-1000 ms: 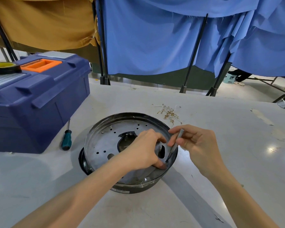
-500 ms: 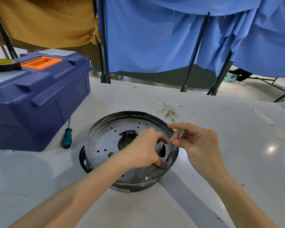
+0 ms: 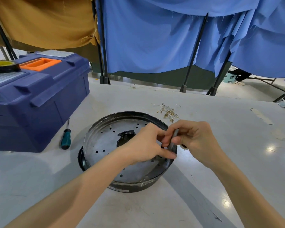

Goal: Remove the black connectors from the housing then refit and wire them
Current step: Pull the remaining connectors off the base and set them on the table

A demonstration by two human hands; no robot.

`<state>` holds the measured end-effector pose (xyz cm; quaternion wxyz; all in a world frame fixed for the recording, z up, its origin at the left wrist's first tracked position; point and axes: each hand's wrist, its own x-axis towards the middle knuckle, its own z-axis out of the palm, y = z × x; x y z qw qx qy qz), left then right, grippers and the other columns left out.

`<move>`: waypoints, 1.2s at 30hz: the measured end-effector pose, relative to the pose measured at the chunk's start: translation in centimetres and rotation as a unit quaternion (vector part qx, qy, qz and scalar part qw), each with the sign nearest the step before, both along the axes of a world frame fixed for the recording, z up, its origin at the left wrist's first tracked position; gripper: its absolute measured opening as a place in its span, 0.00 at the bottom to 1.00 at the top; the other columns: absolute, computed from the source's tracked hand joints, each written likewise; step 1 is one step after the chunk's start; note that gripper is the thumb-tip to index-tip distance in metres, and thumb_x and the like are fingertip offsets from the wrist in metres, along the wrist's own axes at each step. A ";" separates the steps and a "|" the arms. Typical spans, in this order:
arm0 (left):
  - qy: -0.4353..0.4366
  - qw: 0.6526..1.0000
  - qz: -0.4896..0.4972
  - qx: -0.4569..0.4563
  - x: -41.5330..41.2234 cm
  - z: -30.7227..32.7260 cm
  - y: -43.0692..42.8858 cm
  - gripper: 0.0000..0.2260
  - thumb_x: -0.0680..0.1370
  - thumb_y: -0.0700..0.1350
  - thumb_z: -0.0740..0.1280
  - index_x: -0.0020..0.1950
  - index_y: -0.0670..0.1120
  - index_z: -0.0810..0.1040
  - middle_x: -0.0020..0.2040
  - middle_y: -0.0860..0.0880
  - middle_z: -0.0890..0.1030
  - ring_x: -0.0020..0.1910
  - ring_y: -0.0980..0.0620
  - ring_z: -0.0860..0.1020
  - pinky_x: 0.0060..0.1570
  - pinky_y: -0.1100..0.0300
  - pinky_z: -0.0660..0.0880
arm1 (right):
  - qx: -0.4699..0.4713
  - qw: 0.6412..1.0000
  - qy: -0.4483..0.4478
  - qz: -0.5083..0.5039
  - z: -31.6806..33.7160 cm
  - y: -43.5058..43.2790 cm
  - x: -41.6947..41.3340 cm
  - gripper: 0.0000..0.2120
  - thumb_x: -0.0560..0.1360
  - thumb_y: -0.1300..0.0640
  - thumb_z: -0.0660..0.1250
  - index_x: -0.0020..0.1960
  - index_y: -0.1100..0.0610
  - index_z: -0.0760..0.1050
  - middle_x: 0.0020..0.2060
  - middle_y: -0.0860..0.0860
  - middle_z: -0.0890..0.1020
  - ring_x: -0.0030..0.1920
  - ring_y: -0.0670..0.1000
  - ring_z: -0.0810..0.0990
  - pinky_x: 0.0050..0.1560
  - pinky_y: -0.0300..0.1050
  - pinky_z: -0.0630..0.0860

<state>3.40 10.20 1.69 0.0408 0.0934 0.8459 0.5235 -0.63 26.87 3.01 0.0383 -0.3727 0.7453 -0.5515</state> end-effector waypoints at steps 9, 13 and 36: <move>0.044 0.997 0.058 -0.009 0.2 -0.4 1.3 0.11 0.65 0.44 0.80 0.40 0.45 0.80 0.36 0.46 0.83 0.36 0.50 0.80 0.42 0.51 0.78 | 0.094 0.979 0.089 -0.158 -0.3 -0.3 1.1 0.10 0.66 0.61 0.78 0.35 0.55 0.77 0.27 0.50 0.80 0.30 0.52 0.78 0.35 0.50 0.77; 0.032 0.997 0.068 -0.006 0.2 -0.4 0.8 0.13 0.65 0.39 0.78 0.29 0.50 0.76 0.26 0.54 0.76 0.26 0.59 0.70 0.30 0.64 0.68 | 0.144 0.965 0.135 -0.171 0.1 -0.9 1.5 0.11 0.65 0.54 0.79 0.35 0.55 0.77 0.26 0.46 0.79 0.31 0.50 0.77 0.37 0.49 0.76; 0.043 0.996 0.074 0.017 0.4 -0.5 1.2 0.07 0.67 0.34 0.77 0.36 0.44 0.83 0.32 0.51 0.83 0.31 0.59 0.79 0.33 0.70 0.73 | 0.081 0.969 0.091 -0.216 0.4 -1.0 2.3 0.08 0.68 0.55 0.77 0.36 0.51 0.78 0.29 0.46 0.81 0.31 0.44 0.78 0.33 0.38 0.75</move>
